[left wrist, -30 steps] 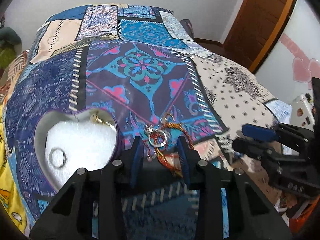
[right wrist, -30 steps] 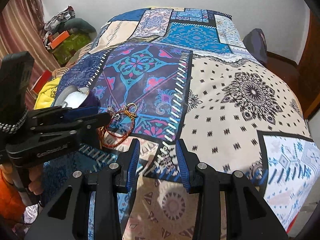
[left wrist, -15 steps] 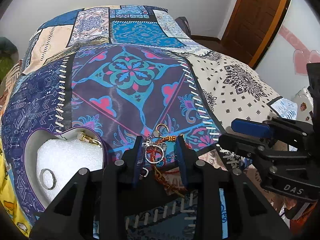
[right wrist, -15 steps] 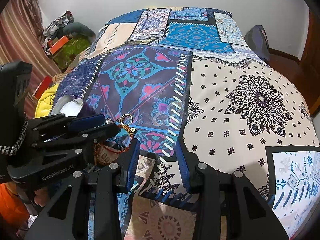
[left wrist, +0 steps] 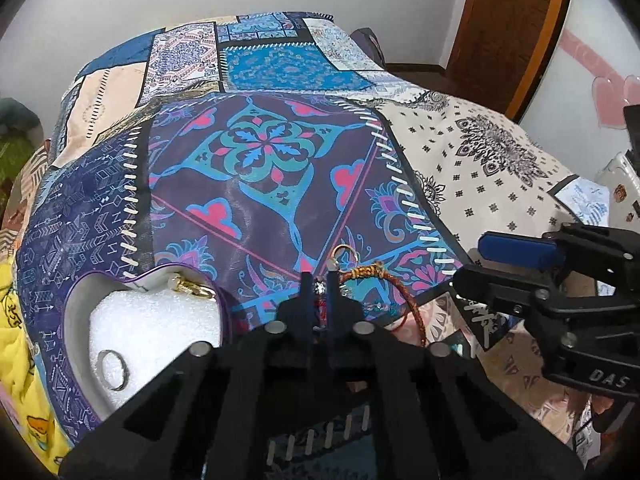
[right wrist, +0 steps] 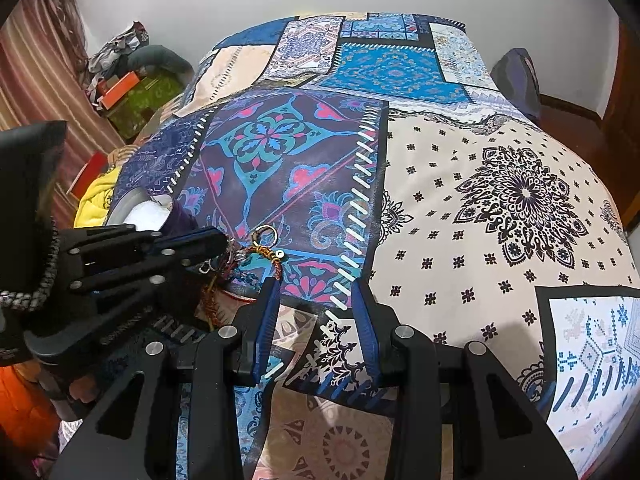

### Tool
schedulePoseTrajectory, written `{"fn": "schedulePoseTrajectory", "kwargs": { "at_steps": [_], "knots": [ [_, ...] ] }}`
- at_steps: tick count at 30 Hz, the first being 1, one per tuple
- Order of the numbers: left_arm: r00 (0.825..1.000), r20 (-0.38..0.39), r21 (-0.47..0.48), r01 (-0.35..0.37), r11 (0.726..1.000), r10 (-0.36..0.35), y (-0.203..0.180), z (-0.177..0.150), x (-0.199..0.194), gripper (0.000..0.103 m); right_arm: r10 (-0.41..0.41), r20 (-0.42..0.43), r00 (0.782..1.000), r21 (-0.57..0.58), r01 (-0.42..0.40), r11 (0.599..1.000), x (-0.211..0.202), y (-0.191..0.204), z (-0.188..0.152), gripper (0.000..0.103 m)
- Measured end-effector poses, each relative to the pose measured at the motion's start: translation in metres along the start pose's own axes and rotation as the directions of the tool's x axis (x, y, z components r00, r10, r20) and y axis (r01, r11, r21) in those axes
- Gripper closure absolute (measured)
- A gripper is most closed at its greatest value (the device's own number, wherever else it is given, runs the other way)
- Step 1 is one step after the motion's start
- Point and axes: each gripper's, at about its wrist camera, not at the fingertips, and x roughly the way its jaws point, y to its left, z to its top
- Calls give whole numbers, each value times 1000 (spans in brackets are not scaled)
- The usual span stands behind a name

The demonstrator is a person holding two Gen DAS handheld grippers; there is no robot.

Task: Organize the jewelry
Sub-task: 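Close the left tool on a small silver charm in the pile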

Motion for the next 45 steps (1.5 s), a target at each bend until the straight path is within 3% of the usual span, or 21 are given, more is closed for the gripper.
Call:
{"fn": "schedulePoseTrajectory", "kwargs": {
  "at_steps": [5, 11, 17, 22, 27, 29, 32, 42, 45],
  "knots": [
    [999, 37, 9, 0, 1000, -1, 2, -7, -20, 102, 44, -15, 999, 6, -44, 999, 7, 1, 4, 69],
    [998, 35, -12, 47, 999, -46, 9, -22, -41, 102, 38, -64, 997, -61, -42, 997, 22, 15, 3, 69],
    [997, 2, -7, 71, 997, -71, 6, -39, -48, 100, -67, -90, 994, -214, 46, 976, 24, 28, -11, 70],
    [996, -31, -47, 87, 995, -89, 6, -40, -39, 93, -120, -79, 990, -246, 98, 964, 17, 21, -14, 73],
    [995, -30, -80, 97, 992, -100, 5, -33, -31, 92, -177, -61, 982, -279, 154, 948, 10, 17, -16, 73],
    [995, -22, -94, 97, 991, -99, 5, -28, -27, 87, -187, -51, 981, -267, 167, 949, 8, 14, -13, 73],
    [997, -8, -113, 81, 990, -83, 7, -20, -23, 77, -183, -37, 982, -238, 169, 956, 5, 8, -9, 73],
    [999, -2, -84, 34, 996, -34, 4, -1, -1, 77, -48, -29, 998, -143, 44, 989, 9, 2, 4, 75],
    [1000, -18, -62, 19, 998, -20, 4, 2, 5, 82, -32, -42, 999, -147, 25, 989, 17, 5, 7, 79]
  ]
}}
